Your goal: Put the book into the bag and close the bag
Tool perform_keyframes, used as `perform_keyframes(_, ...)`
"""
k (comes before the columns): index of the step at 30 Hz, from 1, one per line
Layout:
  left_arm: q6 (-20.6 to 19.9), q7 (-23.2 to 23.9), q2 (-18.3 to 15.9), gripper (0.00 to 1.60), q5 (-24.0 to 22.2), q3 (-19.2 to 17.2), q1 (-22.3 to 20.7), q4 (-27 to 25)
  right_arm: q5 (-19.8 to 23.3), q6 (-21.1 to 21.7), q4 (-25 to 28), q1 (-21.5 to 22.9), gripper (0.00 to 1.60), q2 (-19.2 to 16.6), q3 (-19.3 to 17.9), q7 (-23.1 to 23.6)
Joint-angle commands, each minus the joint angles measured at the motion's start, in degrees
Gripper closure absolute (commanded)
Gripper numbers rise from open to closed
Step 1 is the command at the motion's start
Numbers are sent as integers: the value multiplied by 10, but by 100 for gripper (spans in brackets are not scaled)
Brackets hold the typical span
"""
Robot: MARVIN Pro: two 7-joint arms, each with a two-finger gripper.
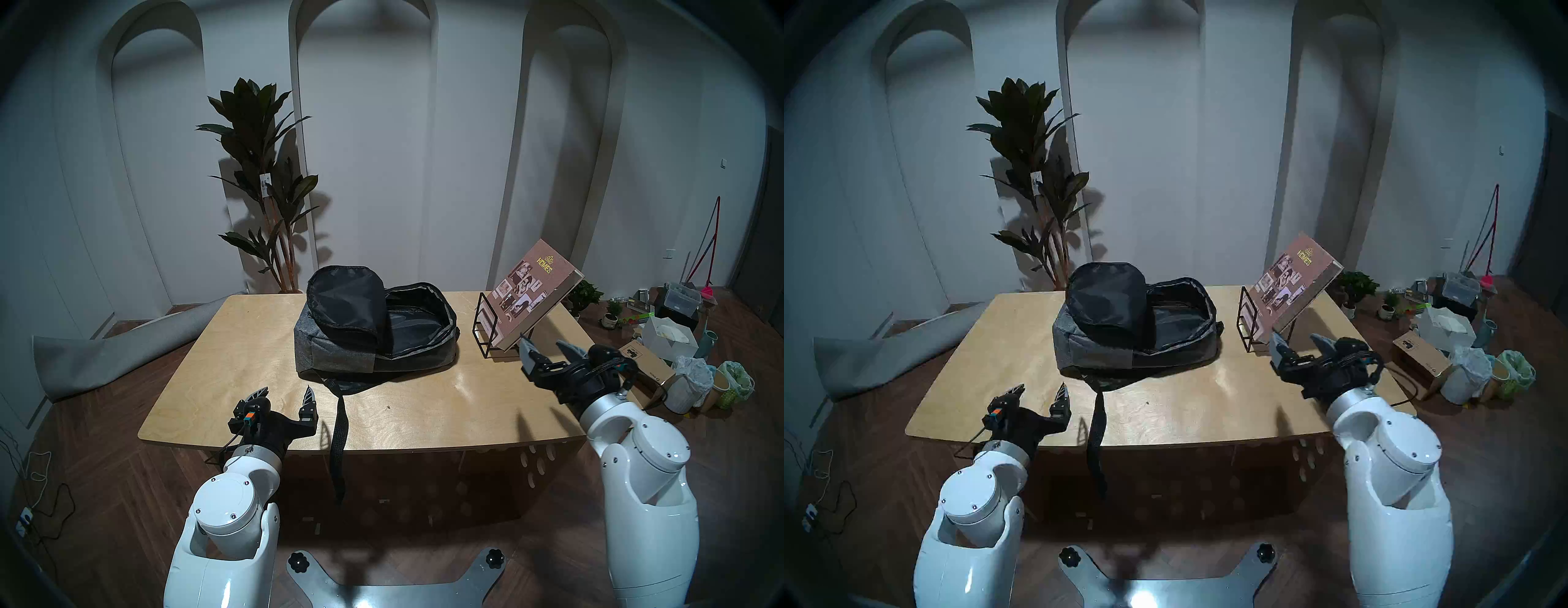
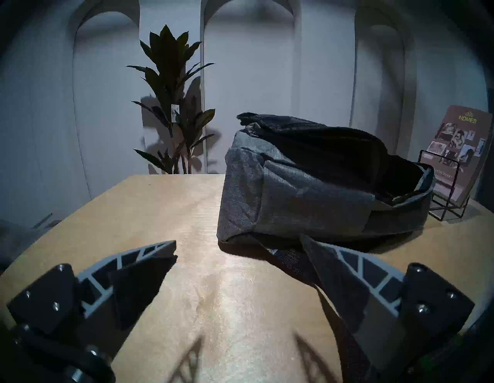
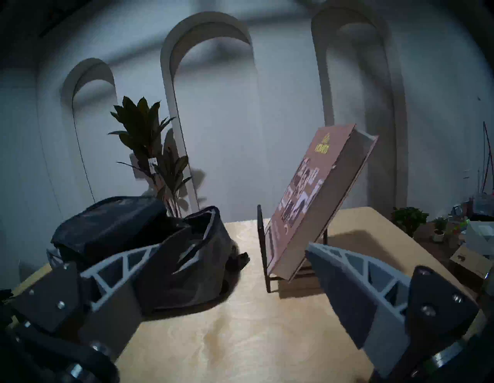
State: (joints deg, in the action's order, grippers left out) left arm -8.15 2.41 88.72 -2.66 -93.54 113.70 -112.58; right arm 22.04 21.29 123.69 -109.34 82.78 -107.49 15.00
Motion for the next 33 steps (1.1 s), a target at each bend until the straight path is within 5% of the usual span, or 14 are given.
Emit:
perform_keyframes(1, 6, 2, -1, 0, 3, 8, -26, -1, 56, 36, 57, 12, 0, -3, -81, 6)
perform_keyframes(7, 9, 3, -1, 0, 1, 17, -37, 10, 93, 98, 9, 62, 0, -19, -122, -9)
perform_keyframes(18, 8, -2, -1, 0, 6, 22, -49, 18, 114, 78, -103, 134, 0, -114, -101, -34)
perform_keyframes(33, 6, -31, 10, 0, 25, 29, -55, 25, 160, 46, -220, 218, 0, -194, -47, -47)
